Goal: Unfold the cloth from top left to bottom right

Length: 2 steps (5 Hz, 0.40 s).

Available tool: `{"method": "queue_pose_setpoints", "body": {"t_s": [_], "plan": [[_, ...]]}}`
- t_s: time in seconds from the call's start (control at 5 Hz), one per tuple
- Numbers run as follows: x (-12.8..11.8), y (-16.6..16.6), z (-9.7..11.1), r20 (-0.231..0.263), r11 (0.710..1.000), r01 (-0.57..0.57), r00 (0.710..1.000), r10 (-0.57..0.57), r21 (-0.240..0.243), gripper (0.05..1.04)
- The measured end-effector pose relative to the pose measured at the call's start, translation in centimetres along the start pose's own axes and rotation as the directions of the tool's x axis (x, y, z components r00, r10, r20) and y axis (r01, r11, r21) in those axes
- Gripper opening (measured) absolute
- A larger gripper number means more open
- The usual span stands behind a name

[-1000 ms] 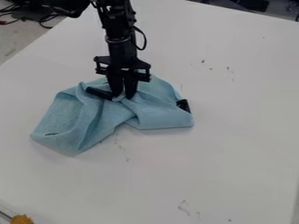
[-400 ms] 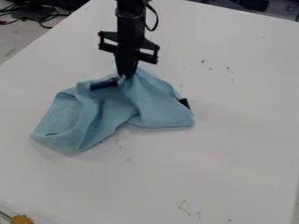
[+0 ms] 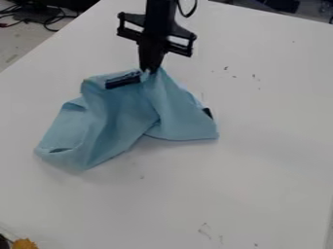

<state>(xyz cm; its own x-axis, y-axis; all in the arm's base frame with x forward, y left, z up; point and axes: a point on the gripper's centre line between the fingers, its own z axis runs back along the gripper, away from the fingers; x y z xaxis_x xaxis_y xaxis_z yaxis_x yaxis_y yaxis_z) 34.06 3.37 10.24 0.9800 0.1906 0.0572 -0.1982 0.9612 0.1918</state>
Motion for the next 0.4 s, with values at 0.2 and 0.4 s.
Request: {"method": "queue_pose_setpoints", "body": {"t_s": [0.2, 0.4], "plan": [[-3.5, -1.6, 1.5, -0.036, 0.993, -0.112, 0.993, 0.113, 0.033, 0.051], [-6.9, -3.9, 2.7, -0.07, 0.975, -0.221, 0.972, 0.223, 0.035, 0.051]]}}
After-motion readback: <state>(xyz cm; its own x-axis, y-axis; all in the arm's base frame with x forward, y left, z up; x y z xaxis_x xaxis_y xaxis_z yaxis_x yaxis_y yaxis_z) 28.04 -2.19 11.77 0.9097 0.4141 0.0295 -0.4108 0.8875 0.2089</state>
